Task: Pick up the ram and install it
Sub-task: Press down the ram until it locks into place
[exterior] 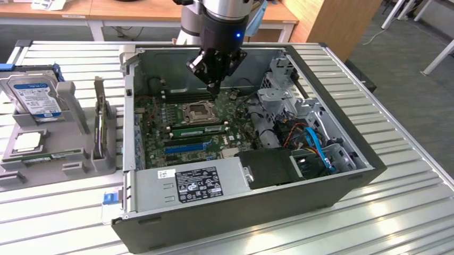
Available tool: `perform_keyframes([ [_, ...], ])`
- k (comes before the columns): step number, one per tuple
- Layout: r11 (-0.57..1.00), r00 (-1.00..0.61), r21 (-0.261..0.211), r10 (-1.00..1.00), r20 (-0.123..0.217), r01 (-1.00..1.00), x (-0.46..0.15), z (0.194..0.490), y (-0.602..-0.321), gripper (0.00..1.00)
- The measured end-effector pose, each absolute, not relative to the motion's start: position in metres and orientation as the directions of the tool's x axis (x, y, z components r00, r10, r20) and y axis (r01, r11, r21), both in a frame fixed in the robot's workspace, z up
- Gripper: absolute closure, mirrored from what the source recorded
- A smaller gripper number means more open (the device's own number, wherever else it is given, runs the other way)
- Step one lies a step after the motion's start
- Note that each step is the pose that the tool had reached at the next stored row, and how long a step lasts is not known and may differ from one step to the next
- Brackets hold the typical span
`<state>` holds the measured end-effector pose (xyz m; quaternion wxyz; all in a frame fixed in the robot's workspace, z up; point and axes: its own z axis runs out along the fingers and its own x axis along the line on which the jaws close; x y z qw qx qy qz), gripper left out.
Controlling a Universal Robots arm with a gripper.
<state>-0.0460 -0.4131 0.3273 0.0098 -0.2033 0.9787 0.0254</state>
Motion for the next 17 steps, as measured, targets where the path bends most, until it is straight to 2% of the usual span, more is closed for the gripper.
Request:
perform_keyframes([
  [17, 0.949, -0.951, 0.047, -0.31, -0.025, -0.311, -0.0462, 0.3274, -0.4132, 0.9],
])
